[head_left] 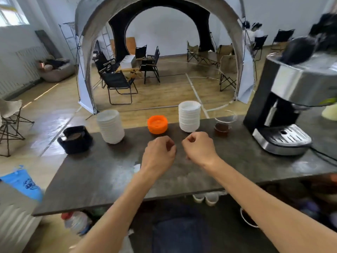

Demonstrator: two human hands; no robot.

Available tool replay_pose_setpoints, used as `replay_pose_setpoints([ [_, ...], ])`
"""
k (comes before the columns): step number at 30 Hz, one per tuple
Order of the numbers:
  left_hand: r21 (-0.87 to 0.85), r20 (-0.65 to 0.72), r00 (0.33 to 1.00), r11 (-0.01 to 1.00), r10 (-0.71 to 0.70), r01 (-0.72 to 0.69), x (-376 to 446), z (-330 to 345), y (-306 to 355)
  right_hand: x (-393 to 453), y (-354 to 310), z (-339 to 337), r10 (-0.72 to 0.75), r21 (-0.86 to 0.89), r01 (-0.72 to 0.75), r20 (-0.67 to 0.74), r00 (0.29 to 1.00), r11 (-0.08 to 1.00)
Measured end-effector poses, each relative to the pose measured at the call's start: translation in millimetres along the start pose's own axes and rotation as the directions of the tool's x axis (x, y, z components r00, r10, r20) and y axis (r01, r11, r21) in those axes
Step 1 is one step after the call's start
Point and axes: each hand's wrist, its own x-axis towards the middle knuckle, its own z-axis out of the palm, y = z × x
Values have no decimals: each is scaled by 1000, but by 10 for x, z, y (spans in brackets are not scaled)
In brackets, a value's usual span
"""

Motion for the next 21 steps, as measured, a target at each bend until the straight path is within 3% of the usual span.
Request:
replay_pose_setpoints([
  [7, -36, 210, 959, 981, 192, -189, -216, 1093, 1334, -130, 1003, -1546, 166, -36, -174, -166, 972, 984],
  [15, -147, 327, 859, 919, 395, -366, -250, 2055, 2400, -286, 1917, -2782, 333, -74, -388, -382, 862, 919],
  [21, -212, 399, 770, 867, 498, -451, -327, 2668, 3223, -375, 2553, -3697, 426, -9, -486, -467, 775, 874],
])
